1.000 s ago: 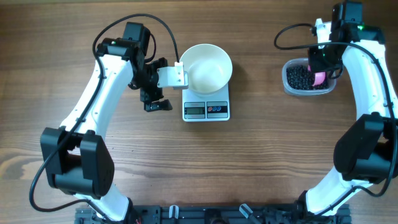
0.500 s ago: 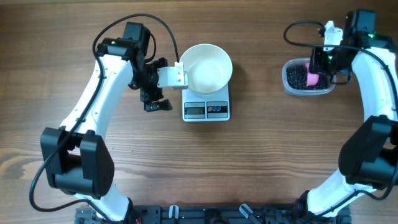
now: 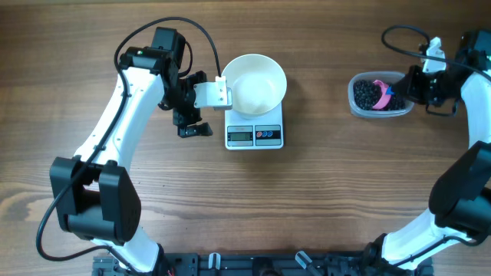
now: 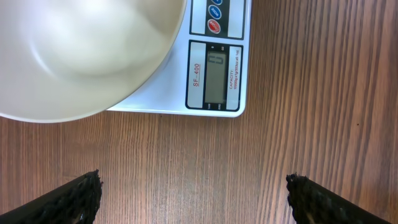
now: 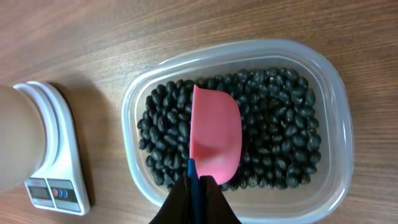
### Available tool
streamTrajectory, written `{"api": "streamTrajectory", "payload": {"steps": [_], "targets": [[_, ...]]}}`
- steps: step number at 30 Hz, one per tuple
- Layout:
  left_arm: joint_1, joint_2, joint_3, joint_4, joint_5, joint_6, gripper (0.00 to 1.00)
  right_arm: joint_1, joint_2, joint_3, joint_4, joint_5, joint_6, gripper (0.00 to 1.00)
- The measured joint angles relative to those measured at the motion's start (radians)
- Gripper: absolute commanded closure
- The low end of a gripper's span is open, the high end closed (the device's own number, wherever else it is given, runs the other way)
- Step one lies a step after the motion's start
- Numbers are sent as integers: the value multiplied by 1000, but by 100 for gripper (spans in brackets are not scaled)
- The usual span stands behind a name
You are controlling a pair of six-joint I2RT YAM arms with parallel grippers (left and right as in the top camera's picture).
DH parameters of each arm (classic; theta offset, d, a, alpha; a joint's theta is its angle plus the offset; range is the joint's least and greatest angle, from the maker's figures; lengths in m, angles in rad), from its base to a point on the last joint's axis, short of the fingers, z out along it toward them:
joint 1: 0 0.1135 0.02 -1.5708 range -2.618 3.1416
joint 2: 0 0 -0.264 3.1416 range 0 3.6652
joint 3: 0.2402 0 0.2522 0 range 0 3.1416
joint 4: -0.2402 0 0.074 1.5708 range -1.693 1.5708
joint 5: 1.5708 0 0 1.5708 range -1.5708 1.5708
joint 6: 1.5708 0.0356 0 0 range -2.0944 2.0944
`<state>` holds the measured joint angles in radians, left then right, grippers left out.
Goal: Scoop item into bowl and weigh 150g on scale
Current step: 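Lift the filled scoop and carry it over the white bowl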
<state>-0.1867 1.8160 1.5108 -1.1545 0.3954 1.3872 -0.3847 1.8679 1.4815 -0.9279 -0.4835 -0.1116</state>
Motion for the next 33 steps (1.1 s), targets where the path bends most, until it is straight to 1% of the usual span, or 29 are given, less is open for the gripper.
{"api": "streamTrajectory", "payload": {"steps": [8, 14, 19, 33], "targets": [[0, 0, 0, 0, 0, 0, 0, -103, -2, -65, 53, -154, 6, 96], [0, 0, 0, 0, 0, 0, 0, -201, -2, -69, 55, -282, 7, 96], [0, 0, 0, 0, 0, 0, 0, -259, -2, -69, 54, -348, 7, 96], [0, 0, 0, 0, 0, 0, 0, -266, -2, -69, 74, -510, 11, 96]]}}
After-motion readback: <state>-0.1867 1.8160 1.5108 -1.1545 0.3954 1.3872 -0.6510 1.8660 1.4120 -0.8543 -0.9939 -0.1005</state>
